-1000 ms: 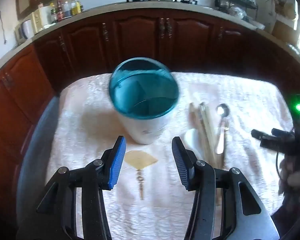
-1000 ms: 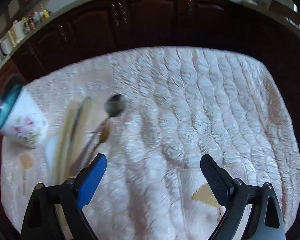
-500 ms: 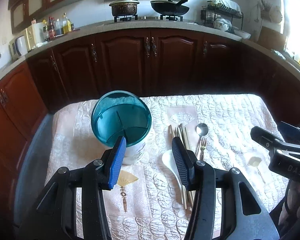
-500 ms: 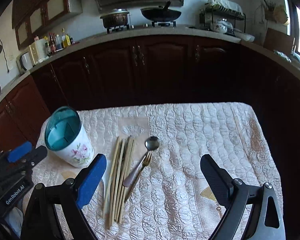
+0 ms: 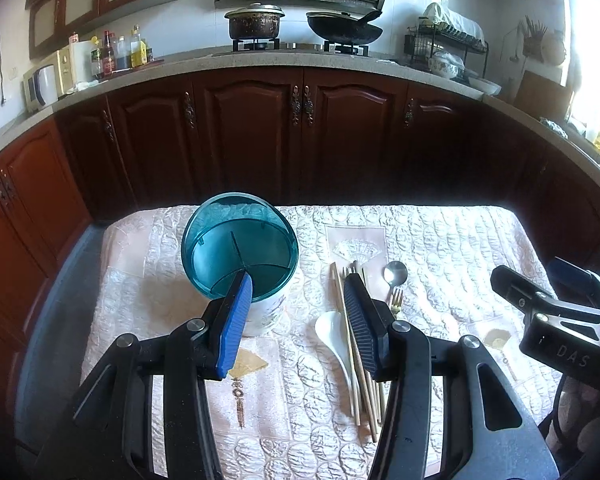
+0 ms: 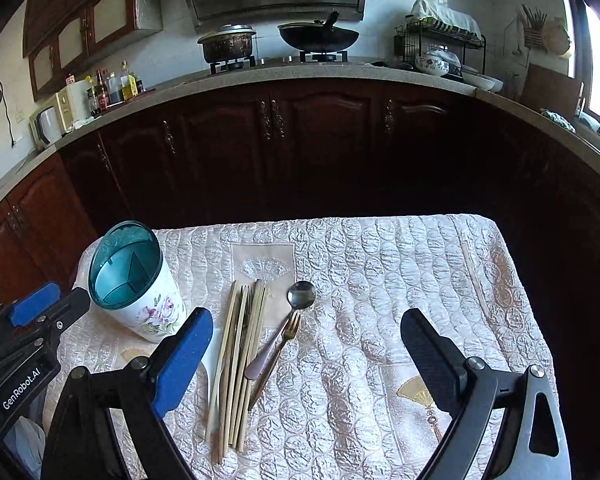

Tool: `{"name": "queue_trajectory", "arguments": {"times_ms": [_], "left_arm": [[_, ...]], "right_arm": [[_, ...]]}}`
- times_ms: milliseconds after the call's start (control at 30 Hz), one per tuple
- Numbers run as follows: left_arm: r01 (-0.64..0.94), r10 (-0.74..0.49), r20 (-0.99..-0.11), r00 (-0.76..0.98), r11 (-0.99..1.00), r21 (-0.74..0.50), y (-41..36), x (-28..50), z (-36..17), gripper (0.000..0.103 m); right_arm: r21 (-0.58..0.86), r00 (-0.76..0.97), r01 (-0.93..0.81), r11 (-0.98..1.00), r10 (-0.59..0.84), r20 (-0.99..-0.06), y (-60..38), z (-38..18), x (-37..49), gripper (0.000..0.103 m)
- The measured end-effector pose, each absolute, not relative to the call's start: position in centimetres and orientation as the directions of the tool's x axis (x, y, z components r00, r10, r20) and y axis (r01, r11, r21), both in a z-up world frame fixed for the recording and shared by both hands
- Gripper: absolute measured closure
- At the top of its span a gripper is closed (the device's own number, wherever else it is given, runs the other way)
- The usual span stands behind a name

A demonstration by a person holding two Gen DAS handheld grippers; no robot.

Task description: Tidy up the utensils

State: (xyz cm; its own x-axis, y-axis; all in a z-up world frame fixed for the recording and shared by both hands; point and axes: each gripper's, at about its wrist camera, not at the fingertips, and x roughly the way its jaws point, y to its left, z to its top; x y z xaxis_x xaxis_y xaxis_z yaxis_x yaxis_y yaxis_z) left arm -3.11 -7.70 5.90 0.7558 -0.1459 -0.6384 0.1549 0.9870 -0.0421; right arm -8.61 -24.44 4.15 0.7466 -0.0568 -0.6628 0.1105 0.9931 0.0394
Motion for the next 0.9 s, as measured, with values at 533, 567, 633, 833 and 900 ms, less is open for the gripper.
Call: {"name": "queue_trajectory", "arguments": {"times_ms": [533,567,633,833,900], "left_arm": [[0.16,-0.151,-0.644,0.75,0.986,-0.046,-7.63,-3.04,5.86,0.056],[0.158,-0.15,-0.645,0.75,0.986,-0.046,-7.63,-3.01,5.81,0.056],[0.157,-0.15,-0.647,0.748,0.987,-0.048,-7.61,-2.98,5.69,0.056],[0.156,-0.153,-0.651,0.744,0.986,-0.053,-7.48,-2.94,5.55,0.056],[0.156,-0.153,-0.651,0.744,0.986,-0.054,-7.46,-2.94,5.57,0.056]], "right_arm": [[0.042,0.743,0.105,0.994,-0.05,-0.668,-24.09,3.93,-8.36,0.009],[0.043,0.743,0.104,0.994,-0.049,-0.668,-24.08,3.88,-8.33,0.009],[0.041,0.742,0.103,0.994,-0.05,-0.669,-24.03,3.84,-8.31,0.009],[0.038,0.74,0.097,0.995,-0.047,-0.671,-23.8,3.64,-8.21,0.009],[0.036,0.739,0.096,0.995,-0.047,-0.672,-23.79,3.59,-8.2,0.009]]}}
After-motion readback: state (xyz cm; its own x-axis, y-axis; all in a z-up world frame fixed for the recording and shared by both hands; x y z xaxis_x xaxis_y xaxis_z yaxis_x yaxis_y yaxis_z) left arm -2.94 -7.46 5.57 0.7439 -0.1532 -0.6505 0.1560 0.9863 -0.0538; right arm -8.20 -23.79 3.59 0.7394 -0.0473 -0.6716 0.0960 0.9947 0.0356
